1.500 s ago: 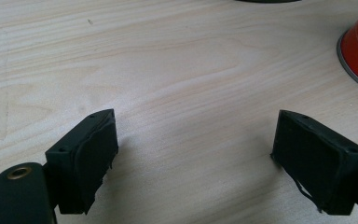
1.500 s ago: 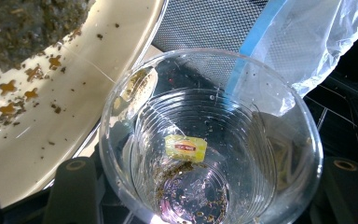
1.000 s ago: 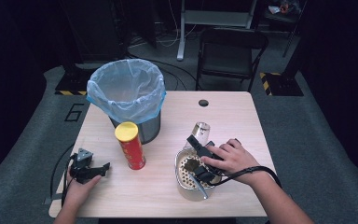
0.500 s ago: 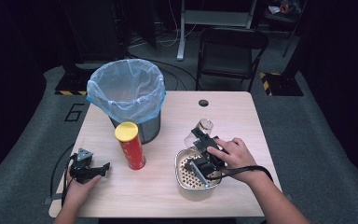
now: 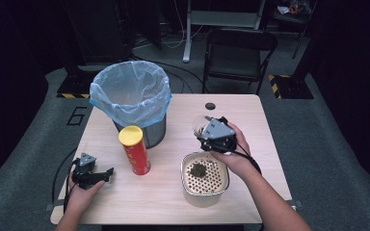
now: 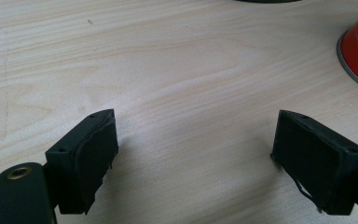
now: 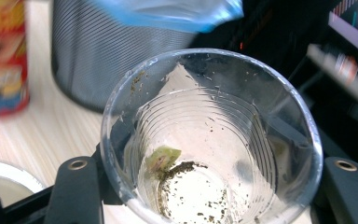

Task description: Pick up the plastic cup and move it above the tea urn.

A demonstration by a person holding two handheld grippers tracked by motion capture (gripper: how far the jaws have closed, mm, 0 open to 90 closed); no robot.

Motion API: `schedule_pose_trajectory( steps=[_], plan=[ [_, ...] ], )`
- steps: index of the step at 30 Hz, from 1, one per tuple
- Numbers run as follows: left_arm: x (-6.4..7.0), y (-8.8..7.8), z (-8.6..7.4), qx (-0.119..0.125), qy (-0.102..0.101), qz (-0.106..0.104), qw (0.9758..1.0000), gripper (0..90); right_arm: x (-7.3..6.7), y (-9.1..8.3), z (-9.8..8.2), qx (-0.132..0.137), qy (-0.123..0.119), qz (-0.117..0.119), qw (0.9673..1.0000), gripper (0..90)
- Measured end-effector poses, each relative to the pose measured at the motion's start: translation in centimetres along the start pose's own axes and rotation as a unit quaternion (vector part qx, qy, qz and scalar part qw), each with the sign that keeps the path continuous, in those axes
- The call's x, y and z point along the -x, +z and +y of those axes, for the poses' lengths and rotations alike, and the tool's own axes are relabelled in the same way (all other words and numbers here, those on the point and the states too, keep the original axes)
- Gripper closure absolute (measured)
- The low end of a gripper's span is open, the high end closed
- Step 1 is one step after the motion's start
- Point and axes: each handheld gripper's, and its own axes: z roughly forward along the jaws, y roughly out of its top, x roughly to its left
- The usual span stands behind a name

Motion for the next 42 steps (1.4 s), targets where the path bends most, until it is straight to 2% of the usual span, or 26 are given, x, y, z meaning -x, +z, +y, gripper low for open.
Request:
schedule_pose_trajectory(
  steps=[2,3,5,8,11,17,21,26,30,32,38,42],
  plan=[
    [0.0,0.0,0.0,0.0,0.001,0.0,1.0,13.7,1.0,0.5,0.1,0.001,0.07,0.006,0.9976,34.9],
    [0.0,0.0,0.0,-0.001,0.001,0.0,1.0,13.7,1.3,0.6,0.2,0.001,0.085,0.005,0.9963,34.9],
    [0.0,0.0,0.0,0.0,0.0,0.0,1.0,13.7,2.0,1.0,0.3,-0.003,0.134,0.006,0.991,34.9],
    [0.0,0.0,0.0,0.0,0.0,0.0,1.0,13.7,3.2,1.6,0.2,0.0,0.186,0.008,0.9826,34.8],
    [0.0,0.0,0.0,0.0,0.001,-0.001,1.0,13.7,3.9,1.6,0.5,0.016,0.209,0.003,0.9778,34.8],
    [0.0,0.0,0.0,0.0,0.001,-0.001,1.0,13.7,4.8,1.1,1.4,0.029,0.231,0.018,0.9723,34.8],
    [0.0,0.0,0.0,0.0,0.001,-0.001,1.0,13.7,5.1,0.5,2.0,0.029,0.227,0.034,0.9729,34.9],
    [0.0,0.0,0.0,0.0,0.0,-0.001,1.0,13.6,4.9,-0.4,2.9,0.034,0.227,0.058,0.9715,35.0],
    [0.1,0.0,0.0,-0.001,-0.002,0.001,1.0,13.5,4.8,-1.3,3.8,0.037,0.217,0.067,0.9732,34.9],
    [0.1,0.0,0.0,0.0,-0.002,0.002,1.0,13.5,4.8,-1.7,4.4,0.042,0.219,0.073,0.9721,34.9],
    [0.1,0.0,0.0,0.0,-0.001,0.003,1.0,12.9,5.3,-2.7,6.8,0.047,0.212,0.078,0.9731,34.8],
    [0.1,0.0,0.0,0.0,-0.001,0.003,1.0,12.8,5.9,-2.8,8.5,0.051,0.217,0.085,0.9712,34.4]
  ],
)
